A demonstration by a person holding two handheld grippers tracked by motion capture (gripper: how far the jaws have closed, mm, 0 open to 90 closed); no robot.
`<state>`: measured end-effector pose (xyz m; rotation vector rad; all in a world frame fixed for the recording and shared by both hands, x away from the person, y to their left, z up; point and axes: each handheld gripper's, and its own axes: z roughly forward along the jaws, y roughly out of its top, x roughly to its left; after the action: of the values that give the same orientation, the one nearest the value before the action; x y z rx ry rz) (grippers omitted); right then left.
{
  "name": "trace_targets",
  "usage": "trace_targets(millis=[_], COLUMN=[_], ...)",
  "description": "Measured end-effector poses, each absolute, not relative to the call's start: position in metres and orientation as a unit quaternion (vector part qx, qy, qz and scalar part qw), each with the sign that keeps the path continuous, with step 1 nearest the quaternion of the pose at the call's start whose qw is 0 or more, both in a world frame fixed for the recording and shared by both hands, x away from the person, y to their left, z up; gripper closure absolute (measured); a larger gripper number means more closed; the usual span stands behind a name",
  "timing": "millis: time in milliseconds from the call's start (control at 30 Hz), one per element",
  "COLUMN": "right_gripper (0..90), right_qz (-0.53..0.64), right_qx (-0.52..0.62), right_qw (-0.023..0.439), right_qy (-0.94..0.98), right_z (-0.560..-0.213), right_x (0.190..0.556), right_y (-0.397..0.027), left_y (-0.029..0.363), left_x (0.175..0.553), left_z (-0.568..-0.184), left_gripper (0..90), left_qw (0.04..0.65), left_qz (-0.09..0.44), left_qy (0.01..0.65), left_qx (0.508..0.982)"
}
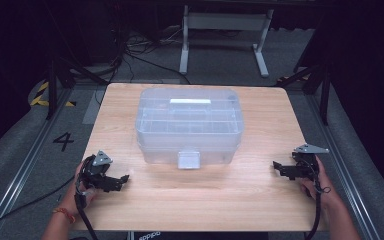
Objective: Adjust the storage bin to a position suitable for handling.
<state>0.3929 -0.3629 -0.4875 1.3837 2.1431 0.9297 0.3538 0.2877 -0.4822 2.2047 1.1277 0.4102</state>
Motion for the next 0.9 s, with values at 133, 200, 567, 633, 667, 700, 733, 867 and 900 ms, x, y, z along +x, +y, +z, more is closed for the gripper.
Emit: trace_targets(millis=[133, 200, 567, 633, 667, 700, 733, 867, 900], right_gripper=[8.2, 8.0, 0.5, 7.8, 16.9, 22.9, 19.7, 16.9, 16.2], right_qz=[0.334, 0.335, 0.318, 0.315, 0.319, 0.321, 0.324, 0.348, 0.344], right_qx=[0.499, 0.499, 0.506, 0.511, 0.514, 0.521, 0.529, 0.526, 0.526], right_qw=[0.211, 0.21, 0.204, 0.205, 0.207, 0.208, 0.209, 0.213, 0.224], right_qy=[0.771, 0.771, 0.775, 0.773, 0.769, 0.763, 0.756, 0.746, 0.745], right_z=[-0.487, -0.487, -0.487, -0.485, -0.484, -0.482, -0.479, -0.471, -0.47], right_x=[0.393, 0.393, 0.405, 0.406, 0.406, 0.407, 0.408, 0.408, 0.407], right_y=[-0.363, -0.363, -0.369, -0.369, -0.369, -0.369, -0.37, -0.368, -0.366], left_y=[0.287, 0.287, 0.288, 0.288, 0.288, 0.288, 0.288, 0.288, 0.288], left_x=[0.354, 0.355, 0.357, 0.357, 0.357, 0.357, 0.357, 0.357, 0.357], left_z=[-0.483, -0.482, -0.482, -0.482, -0.482, -0.482, -0.482, -0.482, -0.482], left_gripper=[0.0, 0.0, 0.0, 0.0, 0.0, 0.0, 0.0, 0.0, 0.0], left_qw=[0.314, 0.313, 0.314, 0.314, 0.314, 0.314, 0.314, 0.314, 0.314], left_qz=[0.151, 0.153, 0.153, 0.153, 0.153, 0.153, 0.153, 0.153, 0.153], left_qy=[0.429, 0.428, 0.416, 0.416, 0.415, 0.415, 0.415, 0.416, 0.416], left_qx=[0.833, 0.834, 0.84, 0.84, 0.84, 0.84, 0.84, 0.84, 0.84])
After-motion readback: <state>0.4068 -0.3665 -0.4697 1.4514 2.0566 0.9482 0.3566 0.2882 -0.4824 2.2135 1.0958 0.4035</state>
